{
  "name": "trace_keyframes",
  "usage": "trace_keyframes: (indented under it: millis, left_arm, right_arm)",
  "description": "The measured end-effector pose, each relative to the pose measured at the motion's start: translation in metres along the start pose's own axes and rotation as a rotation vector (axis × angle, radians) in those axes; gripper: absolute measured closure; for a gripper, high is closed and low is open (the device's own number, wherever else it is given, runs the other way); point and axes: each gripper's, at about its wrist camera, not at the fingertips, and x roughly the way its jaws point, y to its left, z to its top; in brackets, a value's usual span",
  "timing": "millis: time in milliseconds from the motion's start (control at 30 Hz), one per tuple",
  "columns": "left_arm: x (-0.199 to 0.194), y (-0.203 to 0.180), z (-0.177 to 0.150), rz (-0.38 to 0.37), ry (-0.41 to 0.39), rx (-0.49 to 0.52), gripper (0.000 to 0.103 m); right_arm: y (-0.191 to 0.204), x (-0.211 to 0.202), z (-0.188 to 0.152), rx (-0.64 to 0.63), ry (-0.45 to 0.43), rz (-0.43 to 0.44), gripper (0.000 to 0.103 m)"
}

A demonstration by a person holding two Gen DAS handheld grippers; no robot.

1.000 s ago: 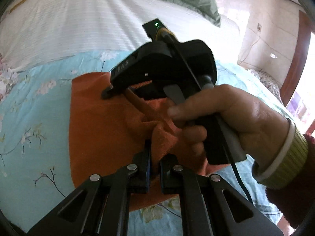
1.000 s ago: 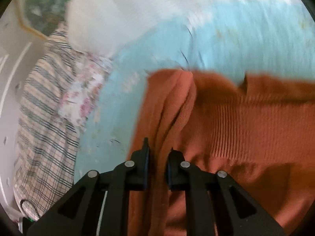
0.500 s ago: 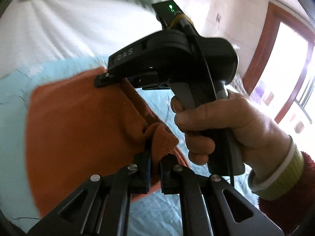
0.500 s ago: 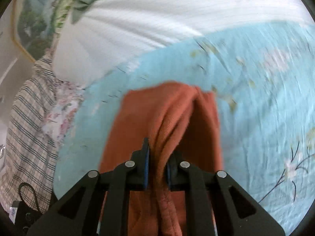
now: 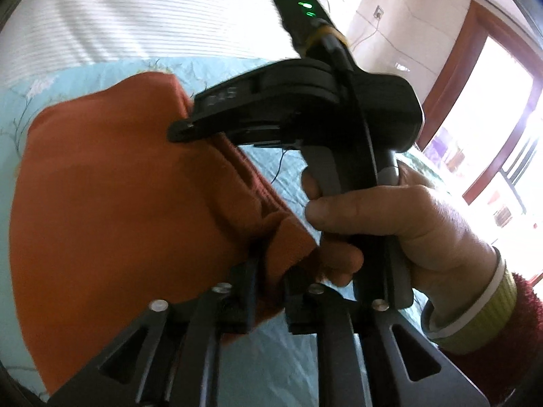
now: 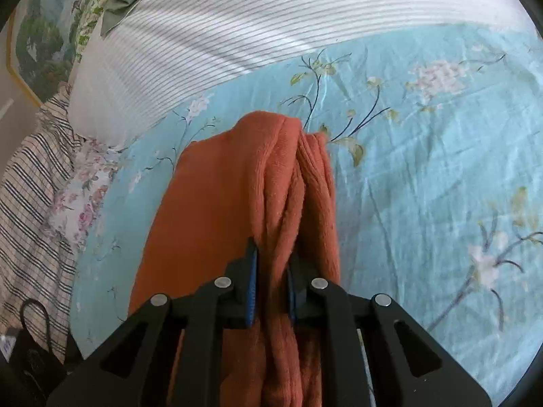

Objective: Fold small clothes

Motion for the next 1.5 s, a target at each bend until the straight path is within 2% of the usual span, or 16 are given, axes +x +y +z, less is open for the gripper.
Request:
trace_keyframes:
  millis: [33, 100, 133, 167, 267, 433, 600, 700, 733, 767, 867, 933, 967, 1000, 1200, 1500]
  left_arm:
    - [-0.009, 0.004, -0.001, -0.002, -0.007, -0.012, 0.073]
    - [-0.026, 0.013, -0.004, 0.009, -0.029, -0.033, 0.046]
    - [-0.041, 0.02, -0.006, 0.016, -0.052, -0.047, 0.041]
    - [-0.052, 0.027, -0.008, 0.027, -0.068, -0.061, 0.033]
    - [-0.082, 0.057, -0.013, 0.073, -0.114, -0.13, 0.017]
    - [-0.079, 0.15, -0.008, 0.118, -0.069, -0.348, 0.017]
    - [-0.047, 0.211, -0.011, 0.076, -0.004, -0.51, 0.017]
    - [-0.034, 0.226, -0.001, 0.048, -0.01, -0.517, 0.017]
    - [-0.031, 0.226, 0.004, 0.04, -0.009, -0.504, 0.017]
    - [-0.024, 0.225, 0.009, 0.015, 0.004, -0.488, 0.018]
    - [-0.007, 0.207, 0.009, -0.001, 0.03, -0.464, 0.04]
    - [-0.011, 0.199, 0.013, 0.012, 0.011, -0.442, 0.06]
    - [-0.017, 0.197, 0.013, 0.008, -0.005, -0.441, 0.072]
    - [-0.023, 0.196, 0.014, 0.0, -0.017, -0.443, 0.074]
    - [-0.093, 0.192, -0.008, 0.047, -0.083, -0.418, 0.076]
    - [-0.216, 0.214, -0.073, 0.22, -0.135, -0.431, 0.076]
  right_arm:
    - [0.003, -0.006, -0.001, -0.008, -0.011, -0.02, 0.076]
    - [0.004, -0.018, -0.001, -0.008, -0.038, -0.042, 0.042]
    - [0.005, -0.027, -0.002, -0.009, -0.066, -0.047, 0.018]
    - [0.004, -0.031, -0.003, -0.01, -0.08, -0.047, 0.008]
    - [0.002, -0.035, -0.008, -0.009, -0.069, -0.033, 0.008]
    - [-0.008, -0.014, -0.017, 0.026, 0.013, -0.005, 0.008]
    - [-0.015, 0.003, -0.018, 0.06, 0.051, 0.037, 0.011]
    - [-0.021, 0.011, -0.017, 0.076, 0.071, 0.053, 0.02]
    - [-0.023, 0.013, -0.016, 0.088, 0.079, 0.058, 0.032]
    - [-0.024, 0.015, -0.016, 0.096, 0.086, 0.064, 0.053]
    - [-0.023, 0.021, -0.019, 0.144, 0.117, 0.112, 0.069]
    - [-0.012, 0.017, -0.022, 0.128, 0.102, 0.105, 0.072]
    - [-0.006, 0.014, -0.023, 0.125, 0.092, 0.109, 0.074]
    - [0.0, 0.011, -0.025, 0.125, 0.085, 0.124, 0.074]
    - [0.067, 0.026, -0.044, 0.058, 0.109, 0.246, 0.075]
    - [0.163, 0.086, -0.077, -0.011, 0.192, 0.402, 0.075]
